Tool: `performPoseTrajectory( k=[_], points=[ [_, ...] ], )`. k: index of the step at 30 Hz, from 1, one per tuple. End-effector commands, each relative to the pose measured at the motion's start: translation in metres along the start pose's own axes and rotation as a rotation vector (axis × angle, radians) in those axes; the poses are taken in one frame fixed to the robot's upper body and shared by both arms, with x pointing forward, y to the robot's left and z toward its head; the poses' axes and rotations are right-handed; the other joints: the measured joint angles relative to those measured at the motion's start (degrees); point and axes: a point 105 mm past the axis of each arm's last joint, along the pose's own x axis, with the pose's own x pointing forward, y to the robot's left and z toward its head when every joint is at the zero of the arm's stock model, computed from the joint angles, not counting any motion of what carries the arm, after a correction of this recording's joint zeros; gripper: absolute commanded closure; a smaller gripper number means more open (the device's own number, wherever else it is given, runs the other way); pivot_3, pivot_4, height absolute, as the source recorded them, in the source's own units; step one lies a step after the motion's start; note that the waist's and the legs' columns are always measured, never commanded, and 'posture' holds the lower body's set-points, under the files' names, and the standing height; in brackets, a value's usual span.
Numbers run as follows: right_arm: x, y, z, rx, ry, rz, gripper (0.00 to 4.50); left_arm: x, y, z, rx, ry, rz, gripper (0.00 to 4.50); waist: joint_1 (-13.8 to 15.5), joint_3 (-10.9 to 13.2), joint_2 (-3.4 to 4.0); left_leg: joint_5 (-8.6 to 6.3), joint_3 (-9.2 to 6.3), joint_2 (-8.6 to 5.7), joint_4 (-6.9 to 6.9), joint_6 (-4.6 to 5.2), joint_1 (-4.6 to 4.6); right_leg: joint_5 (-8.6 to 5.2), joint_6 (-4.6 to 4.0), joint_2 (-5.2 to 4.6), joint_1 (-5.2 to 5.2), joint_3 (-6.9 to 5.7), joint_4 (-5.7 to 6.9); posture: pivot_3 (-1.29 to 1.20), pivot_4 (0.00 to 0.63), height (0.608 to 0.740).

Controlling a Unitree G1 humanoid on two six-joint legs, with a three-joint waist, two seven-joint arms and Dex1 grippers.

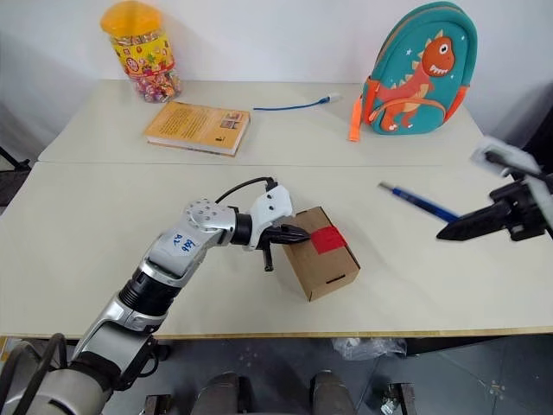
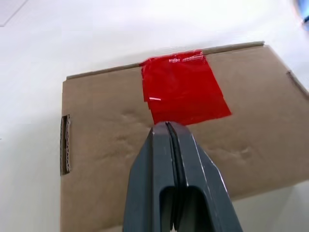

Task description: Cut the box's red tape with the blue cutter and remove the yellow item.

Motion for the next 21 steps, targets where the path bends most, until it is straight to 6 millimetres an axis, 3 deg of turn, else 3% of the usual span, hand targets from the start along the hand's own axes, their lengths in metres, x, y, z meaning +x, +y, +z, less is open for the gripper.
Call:
performPoseTrajectory(
  k=[1, 3, 6, 8, 10, 12, 16, 18, 21],
  points=[
    [0.0, -0.038, 0.0, -0.059, -0.219, -0.153, 4.34, -0.016, 0.004, 0.002, -0.065, -0.087, -0.018, 4.5, 0.0, 0.1, 0.0, 0.01, 0.05, 0.02, 0.02, -0.01, -0.01, 0.01, 0.02, 0.0, -0.07, 0.01, 0.06, 0.0, 0.15, 0.74],
    [0.009, -0.06, -0.013, -0.111, -0.29, -0.264, 4.34, -0.028, 0.007, 0.009, -0.055, -0.137, -0.01, 4.5, 0.2, 0.3, 0.06, 0.05, 0.04, 0.05, -0.01, -0.09, -0.03, 0.04, 0.1, 0.04, -0.12, -0.02, 0.08, 0.0, 0.15, 0.74],
    [0.021, -0.081, -0.037, -0.154, -0.312, -0.383, 4.34, -0.044, 0.008, 0.012, -0.056, -0.168, -0.014, 4.5, 0.3, 0.8, 0.78, 0.08, 0.12, 0.05, 0.14, -0.14, -0.22, 0.11, 0.43, 0.03, -0.35, 0.01, 0.18, 0.0, 0.15, 0.74],
    [0.029, -0.096, -0.05, -0.171, -0.365, -0.48, 4.34, -0.06, 0.009, 0.006, -0.065, -0.165, -0.002, 4.5, 0.3, 1.0, 1.13, 0.11, 0.21, 0.03, 0.15, -0.15, -0.37, 0.14, 0.64, 0.02, -0.59, 0.05, 0.26, 0.0, 0.15, 0.74],
    [0.037, -0.115, -0.071, -0.158, -0.389, -0.602, 4.34, -0.082, 0.007, -0.007, -0.082, -0.129, 0.029, 4.5, 0.1, 1.0, 1.08, 0.14, 0.3, 0.04, 0.12, -0.2, -0.37, 0.15, 0.68, 0.03, -0.73, 0.08, 0.33, 0.0, 0.15, 0.74],
    [0.04, -0.123, -0.084, -0.16, -0.374, -0.664, 4.34, -0.091, 0.005, -0.015, -0.088, -0.11, 0.044, 4.5, -0.2, 1.1, 1.04, 0.17, 0.33, 0.06, 0.06, -0.26, -0.36, 0.15, 0.68, 0.05, -0.86, 0.07, 0.43, 0.0, 0.15, 0.74],
    [0.044, -0.124, -0.1, -0.133, -0.365, -0.656, 3.06, -0.103, -0.001, -0.031, -0.137, -0.093, 0.102, 4.5, -0.4, 1.1, 0.99, 0.21, 0.51, 0.05, 0.16, -0.23, -0.35, 0.18, 0.73, 0.02, -0.96, 0.16, 0.64, 0.0, 0.15, 0.74],
    [0.04, -0.124, -0.097, -0.141, -0.384, -0.669, 2.37, -0.106, -0.003, -0.036, -0.141, -0.087, 0.125, 4.5, -0.4, 1.2, 0.97, 0.22, 0.5, 0.05, 0.2, -0.21, -0.26, 0.21, 0.78, 0.03, -0.84, 0.2, 0.63, 0.0, 0.15, 0.74],
    [0.034, -0.101, -0.076, -0.197, -0.477, -0.539, 1.27, -0.109, -0.007, -0.047, -0.181, -0.074, 0.172, 4.5, -0.7, 1.2, 0.96, 0.26, 0.52, 0.04, 0.18, -0.21, -0.18, 0.23, 0.82, 0.04, -0.8, 0.27, 0.64, 0.0, 0.15, 0.74]
  ],
)
